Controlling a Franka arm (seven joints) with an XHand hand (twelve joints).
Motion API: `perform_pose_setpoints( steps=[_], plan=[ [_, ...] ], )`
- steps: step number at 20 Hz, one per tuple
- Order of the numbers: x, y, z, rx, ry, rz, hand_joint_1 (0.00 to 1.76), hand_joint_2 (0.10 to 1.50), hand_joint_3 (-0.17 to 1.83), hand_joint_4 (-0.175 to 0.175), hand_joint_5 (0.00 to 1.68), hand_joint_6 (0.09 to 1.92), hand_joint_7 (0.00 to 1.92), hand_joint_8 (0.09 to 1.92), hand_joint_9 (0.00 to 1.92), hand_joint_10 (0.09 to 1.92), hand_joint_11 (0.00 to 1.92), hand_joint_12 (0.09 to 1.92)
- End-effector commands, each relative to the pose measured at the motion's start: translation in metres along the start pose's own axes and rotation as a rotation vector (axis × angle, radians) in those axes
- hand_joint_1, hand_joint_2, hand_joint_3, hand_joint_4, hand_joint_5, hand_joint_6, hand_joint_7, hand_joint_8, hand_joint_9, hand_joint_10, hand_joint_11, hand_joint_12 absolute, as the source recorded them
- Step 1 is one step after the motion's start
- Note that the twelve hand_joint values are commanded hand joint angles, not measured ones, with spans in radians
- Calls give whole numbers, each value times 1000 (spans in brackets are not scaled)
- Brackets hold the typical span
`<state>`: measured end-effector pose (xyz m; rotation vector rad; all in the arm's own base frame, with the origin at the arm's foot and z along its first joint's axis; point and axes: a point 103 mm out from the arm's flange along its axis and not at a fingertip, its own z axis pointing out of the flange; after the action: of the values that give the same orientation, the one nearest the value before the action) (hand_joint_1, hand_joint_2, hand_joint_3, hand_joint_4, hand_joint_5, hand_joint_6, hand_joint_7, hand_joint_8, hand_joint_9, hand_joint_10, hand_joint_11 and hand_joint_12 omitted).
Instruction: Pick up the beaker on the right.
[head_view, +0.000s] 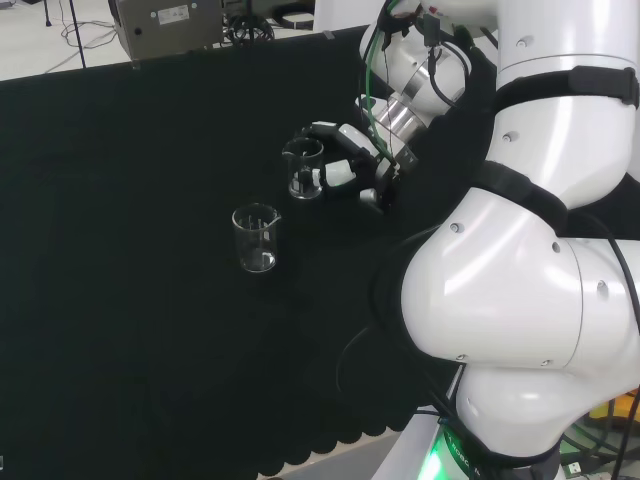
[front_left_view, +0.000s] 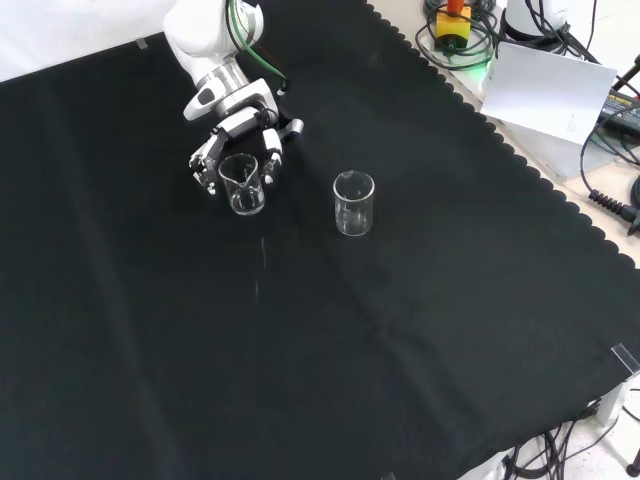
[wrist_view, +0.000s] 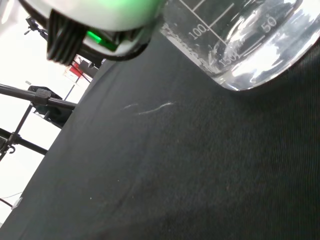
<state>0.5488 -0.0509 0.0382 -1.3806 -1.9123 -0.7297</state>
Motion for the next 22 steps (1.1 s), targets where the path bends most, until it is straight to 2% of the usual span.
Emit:
perform_pose_setpoints(
  steps=[1, 7, 15, 19, 22],
  plan=[
    [4, 6, -1, 19, -2, -23, 1001, 574, 619, -51, 677, 872, 593, 764, 733, 620, 320, 1328],
    [8, 10, 8, 59, -3, -24, 1063, 573, 617, -46, 759, 870, 665, 741, 804, 586, 396, 1312],
    [15, 11, 18, 69, 2, -27, 1090, 556, 645, -46, 746, 883, 655, 737, 803, 566, 411, 1295],
    [18, 13, 18, 52, 4, -26, 1091, 552, 652, -46, 739, 888, 650, 737, 800, 564, 409, 1296],
    [18, 17, 17, 9, 16, -4, 1091, 550, 656, -46, 738, 892, 649, 739, 799, 564, 409, 1297]
  ],
)
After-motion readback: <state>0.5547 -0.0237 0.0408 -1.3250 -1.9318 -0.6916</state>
